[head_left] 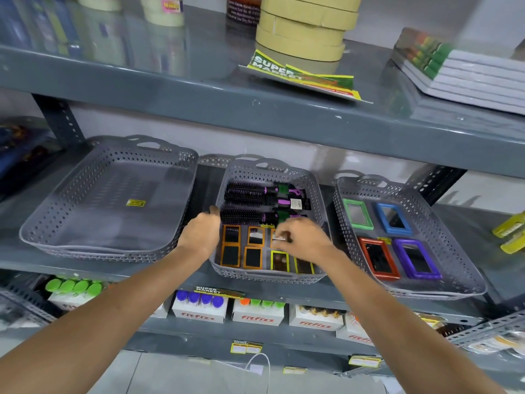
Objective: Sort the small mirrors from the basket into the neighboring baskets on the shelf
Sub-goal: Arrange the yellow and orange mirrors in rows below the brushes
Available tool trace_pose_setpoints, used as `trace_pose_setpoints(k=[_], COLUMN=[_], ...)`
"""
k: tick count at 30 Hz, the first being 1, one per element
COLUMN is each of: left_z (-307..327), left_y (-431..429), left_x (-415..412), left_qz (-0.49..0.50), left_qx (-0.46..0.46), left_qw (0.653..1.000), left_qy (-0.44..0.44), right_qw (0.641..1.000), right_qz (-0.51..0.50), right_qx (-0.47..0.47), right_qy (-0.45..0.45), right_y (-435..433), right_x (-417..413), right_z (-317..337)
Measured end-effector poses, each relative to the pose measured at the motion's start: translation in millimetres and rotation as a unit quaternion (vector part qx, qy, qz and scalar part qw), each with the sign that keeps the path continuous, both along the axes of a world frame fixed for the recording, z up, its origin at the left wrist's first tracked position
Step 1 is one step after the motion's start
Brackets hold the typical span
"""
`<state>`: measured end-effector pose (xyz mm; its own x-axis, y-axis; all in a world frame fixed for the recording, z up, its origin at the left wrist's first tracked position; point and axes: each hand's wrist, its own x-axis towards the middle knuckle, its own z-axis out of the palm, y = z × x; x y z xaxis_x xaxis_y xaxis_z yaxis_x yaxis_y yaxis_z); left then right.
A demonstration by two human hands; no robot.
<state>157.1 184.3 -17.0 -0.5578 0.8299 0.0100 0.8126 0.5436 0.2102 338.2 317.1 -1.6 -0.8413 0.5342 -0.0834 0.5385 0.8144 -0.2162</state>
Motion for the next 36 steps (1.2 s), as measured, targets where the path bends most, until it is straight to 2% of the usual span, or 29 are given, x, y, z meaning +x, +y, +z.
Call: trace_pose_setpoints(k=[5,10,16,20,26,33,36], left_z=[0.4,-0.1,-2.0,-0.3,-0.8,-4.6,-3.8], left_y=[1.1,1.9,1.4,1.1,0.0,2.2,2.4], left_x=[-0.1,-1.4,-2.8,-2.3,-2.2,-4.6,-5.2], left_qz=[-0.002,-0.004,-0.006,-0.011,-0.012,-0.014,-0.014], left_qx=[-0.006,-0.009,-0.008,-0.008,-0.003,-0.003,-0.007], left_qw=[1.0,1.0,1.0,1.0,1.0,1.0,1.0], left_qy=[0.003,0.005,0.008,0.007,0.012,0.017,0.009], right_qw=[0.996,0.996,0.998,1.0,0.998,0.999,0.999], right_qz=[0.061,0.06,0.037,-0.008,-0.021,-0.016,-0.035], right_qx=[-0.005,-0.005,-0.034,-0.028,-0.012,-0.016,-0.033], right_qy=[-0.063,-0.068,-0.046,0.004,-0.049,-0.038,0.025], right_y=[-23.7,-21.5,-15.5,-13.0,-9.5,-5.7,-0.7], right_x=[-33.6,-30.3,-24.1,-30.2,-45.1,-44.7,-35.4], right_z=[-13.8,-22.4,-26.3,-21.0,-23.5,-26.3,-17.6])
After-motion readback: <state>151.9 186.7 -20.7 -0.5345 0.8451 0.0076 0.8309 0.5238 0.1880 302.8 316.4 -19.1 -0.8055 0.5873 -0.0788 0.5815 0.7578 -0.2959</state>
